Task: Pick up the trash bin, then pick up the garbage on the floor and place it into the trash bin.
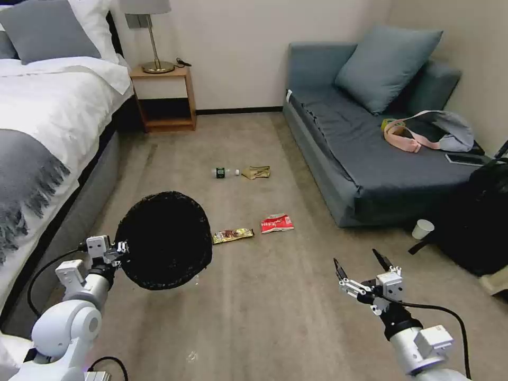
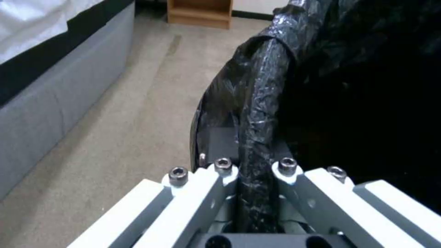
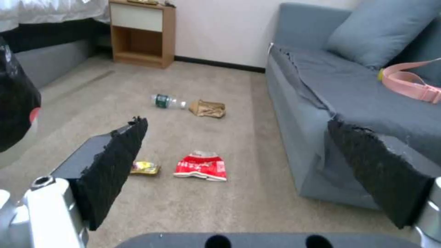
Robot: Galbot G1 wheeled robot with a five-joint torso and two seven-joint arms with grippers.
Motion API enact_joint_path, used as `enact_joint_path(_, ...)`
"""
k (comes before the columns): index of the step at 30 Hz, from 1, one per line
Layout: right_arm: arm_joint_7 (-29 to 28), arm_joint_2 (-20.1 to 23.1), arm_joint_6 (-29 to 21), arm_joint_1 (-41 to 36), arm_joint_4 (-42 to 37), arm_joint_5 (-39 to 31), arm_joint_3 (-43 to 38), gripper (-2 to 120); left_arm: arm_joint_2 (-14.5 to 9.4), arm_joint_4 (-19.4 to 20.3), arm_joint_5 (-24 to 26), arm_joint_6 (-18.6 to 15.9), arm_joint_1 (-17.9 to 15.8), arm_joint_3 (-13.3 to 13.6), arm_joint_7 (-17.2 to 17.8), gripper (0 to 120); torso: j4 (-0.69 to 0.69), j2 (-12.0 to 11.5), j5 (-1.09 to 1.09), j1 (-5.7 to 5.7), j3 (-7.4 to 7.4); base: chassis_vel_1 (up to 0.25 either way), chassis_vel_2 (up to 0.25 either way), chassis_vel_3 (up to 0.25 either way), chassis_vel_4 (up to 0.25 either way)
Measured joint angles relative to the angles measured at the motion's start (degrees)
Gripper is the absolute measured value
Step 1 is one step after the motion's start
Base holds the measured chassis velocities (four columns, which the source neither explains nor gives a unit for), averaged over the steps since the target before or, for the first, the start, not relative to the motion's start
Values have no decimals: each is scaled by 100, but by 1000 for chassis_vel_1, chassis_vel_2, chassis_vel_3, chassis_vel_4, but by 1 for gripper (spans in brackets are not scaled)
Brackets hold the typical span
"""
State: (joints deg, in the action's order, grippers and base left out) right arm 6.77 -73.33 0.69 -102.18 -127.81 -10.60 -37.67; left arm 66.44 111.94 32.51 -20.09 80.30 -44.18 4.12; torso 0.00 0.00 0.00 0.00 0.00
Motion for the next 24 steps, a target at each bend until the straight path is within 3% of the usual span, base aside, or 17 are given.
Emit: enact_joint_path(24,34,9,55,-17,-6,-2,8,100,2,12,59,45,65,-184,-68,1,1,0,1,0,0,-137,135,139,-130)
